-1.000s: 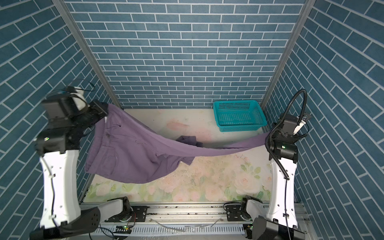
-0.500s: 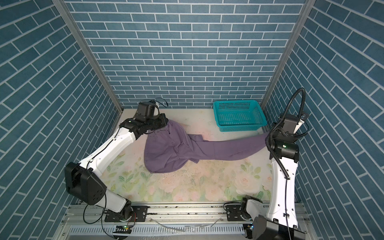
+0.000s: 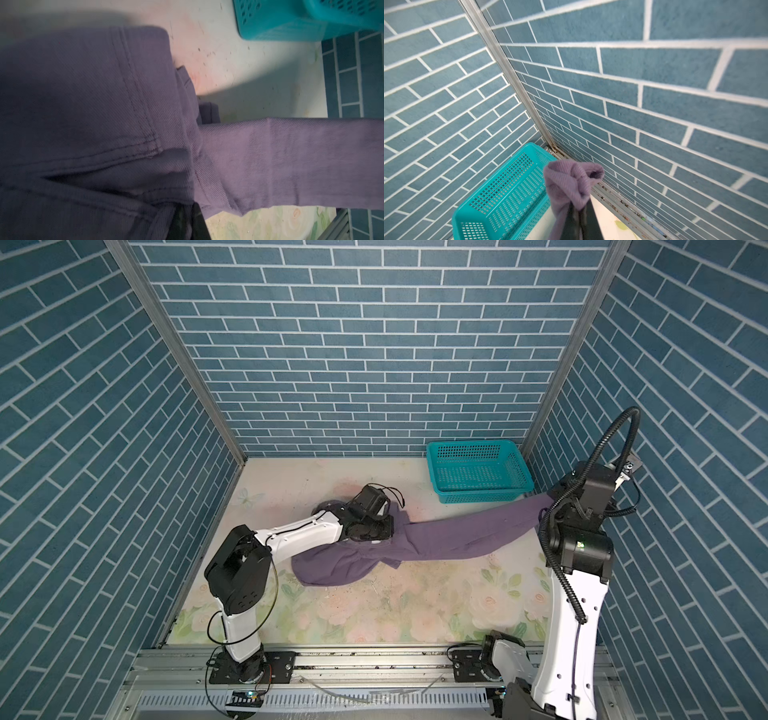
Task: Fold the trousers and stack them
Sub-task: 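Lift the hem with the right gripper while the left gripper drags the waist toward it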
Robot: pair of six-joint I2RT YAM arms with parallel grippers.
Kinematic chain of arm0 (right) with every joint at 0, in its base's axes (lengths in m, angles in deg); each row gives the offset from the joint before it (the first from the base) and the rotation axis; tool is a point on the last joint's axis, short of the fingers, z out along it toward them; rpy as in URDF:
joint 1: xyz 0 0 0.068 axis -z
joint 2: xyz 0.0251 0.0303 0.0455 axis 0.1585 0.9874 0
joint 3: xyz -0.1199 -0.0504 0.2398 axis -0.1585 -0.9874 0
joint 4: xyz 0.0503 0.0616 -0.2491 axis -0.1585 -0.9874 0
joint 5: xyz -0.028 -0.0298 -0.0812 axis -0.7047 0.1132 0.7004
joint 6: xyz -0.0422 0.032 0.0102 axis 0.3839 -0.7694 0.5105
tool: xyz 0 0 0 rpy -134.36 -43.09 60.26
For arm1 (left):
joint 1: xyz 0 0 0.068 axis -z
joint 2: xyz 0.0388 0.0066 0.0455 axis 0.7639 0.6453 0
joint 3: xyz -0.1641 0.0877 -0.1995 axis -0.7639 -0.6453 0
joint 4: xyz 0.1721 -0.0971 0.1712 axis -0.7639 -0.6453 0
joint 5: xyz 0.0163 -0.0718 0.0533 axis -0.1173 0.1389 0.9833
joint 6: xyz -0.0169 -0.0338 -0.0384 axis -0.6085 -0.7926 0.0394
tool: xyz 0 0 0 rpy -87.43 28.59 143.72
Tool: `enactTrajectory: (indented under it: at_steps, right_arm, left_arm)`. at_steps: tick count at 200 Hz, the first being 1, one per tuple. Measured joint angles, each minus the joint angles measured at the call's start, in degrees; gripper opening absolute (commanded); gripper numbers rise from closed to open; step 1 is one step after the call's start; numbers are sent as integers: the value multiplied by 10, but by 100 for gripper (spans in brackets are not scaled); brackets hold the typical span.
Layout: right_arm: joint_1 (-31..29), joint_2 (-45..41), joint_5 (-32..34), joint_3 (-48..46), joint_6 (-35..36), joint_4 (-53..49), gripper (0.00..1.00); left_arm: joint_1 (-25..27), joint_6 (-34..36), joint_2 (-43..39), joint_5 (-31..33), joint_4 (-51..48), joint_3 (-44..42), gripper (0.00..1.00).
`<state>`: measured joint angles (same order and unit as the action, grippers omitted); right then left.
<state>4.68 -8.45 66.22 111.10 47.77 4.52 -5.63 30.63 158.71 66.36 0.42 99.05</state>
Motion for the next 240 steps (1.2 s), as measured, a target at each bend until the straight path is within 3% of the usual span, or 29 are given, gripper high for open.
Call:
enactTrajectory:
  at_steps: [32,63,113,140,162,217,240]
  right_arm:
    - [0,-5,-8,1,0,0,0]
    - [0,-4,-15,1,-1,0,0]
    - [0,1,-18,1,-2,-1,0]
    - [0,1,-18,0,-6,-1,0]
    - [0,1,-14,0,-6,-1,0]
    - [1,5,21,-8,-4,5,0]
    - [1,16,29,-30,-7,13,0]
  left_arm:
    - [30,-12,25,-26,11,-1,0]
    - [71,-45,56,-103,42,19,0]
    - [156,-46,74,-176,25,210,0]
    - [169,-33,25,-174,7,231,0]
    - [130,-14,-60,-134,-37,207,0]
    - [-80,22,-399,76,-136,86,0]
    - [-160,17,-503,121,-159,-1,0]
